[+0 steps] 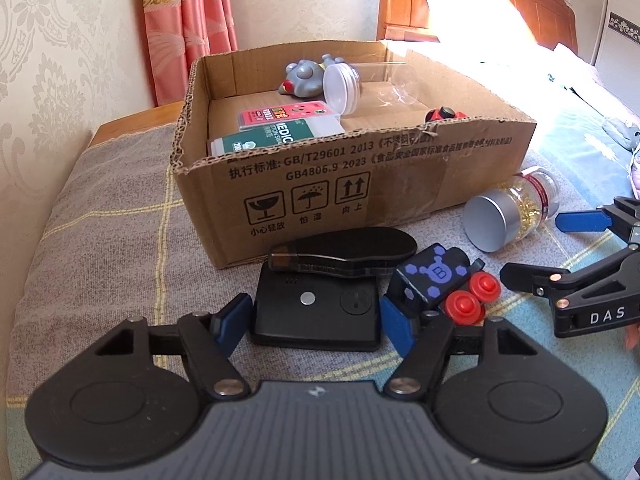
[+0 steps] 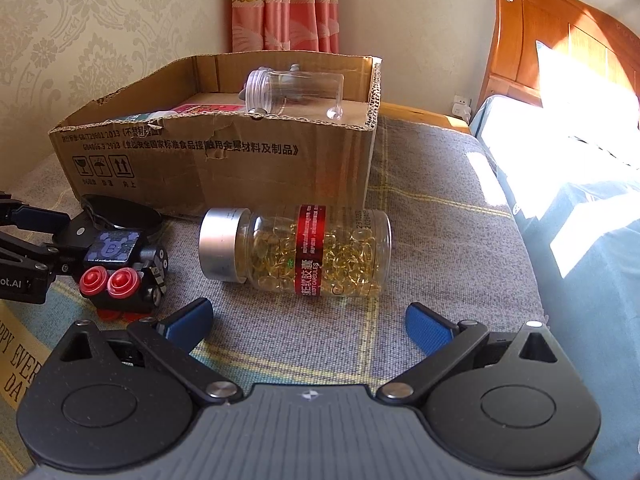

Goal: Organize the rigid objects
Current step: 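Close the left tool on the black square device while the right tool closes on the capsule bottle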

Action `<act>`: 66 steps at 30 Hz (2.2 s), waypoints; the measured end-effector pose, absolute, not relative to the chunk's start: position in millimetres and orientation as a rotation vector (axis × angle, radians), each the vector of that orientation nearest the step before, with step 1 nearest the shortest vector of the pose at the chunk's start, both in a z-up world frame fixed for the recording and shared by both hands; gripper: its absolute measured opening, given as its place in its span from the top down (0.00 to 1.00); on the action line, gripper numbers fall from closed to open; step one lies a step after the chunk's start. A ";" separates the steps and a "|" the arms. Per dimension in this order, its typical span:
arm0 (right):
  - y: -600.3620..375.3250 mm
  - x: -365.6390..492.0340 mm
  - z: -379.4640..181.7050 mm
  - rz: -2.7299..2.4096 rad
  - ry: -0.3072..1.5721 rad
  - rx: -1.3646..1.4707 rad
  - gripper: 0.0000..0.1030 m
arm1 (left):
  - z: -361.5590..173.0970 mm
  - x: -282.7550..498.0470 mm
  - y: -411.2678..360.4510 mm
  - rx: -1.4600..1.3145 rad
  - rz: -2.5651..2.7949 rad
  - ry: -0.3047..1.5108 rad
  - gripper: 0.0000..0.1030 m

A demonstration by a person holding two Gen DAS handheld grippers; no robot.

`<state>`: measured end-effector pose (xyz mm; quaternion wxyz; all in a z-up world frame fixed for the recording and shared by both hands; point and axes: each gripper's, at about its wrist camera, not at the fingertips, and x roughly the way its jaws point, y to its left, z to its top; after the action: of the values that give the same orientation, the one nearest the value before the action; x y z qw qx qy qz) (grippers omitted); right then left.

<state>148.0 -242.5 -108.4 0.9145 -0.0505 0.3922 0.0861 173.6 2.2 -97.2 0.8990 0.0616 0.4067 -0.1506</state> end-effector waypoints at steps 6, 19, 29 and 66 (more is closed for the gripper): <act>-242.2 147.4 -108.2 0.169 0.804 -0.101 0.00 | -96.4 155.8 19.7 0.116 -0.277 0.861 0.32; -238.2 153.4 -108.6 0.185 0.808 -0.106 0.00 | -102.5 154.4 30.3 0.097 -0.226 0.882 0.00; -230.1 162.3 -110.2 0.178 0.780 -0.099 0.00 | -102.9 152.6 31.5 0.099 -0.242 0.840 0.00; -218.1 180.6 -97.2 0.100 0.797 -0.034 0.00 | -94.9 157.3 25.0 0.116 -0.280 0.829 0.32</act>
<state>180.6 -218.1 -97.2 0.9202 -0.0166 0.3881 0.0485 157.3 25.0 -94.9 0.9042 0.0563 0.4011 -0.1356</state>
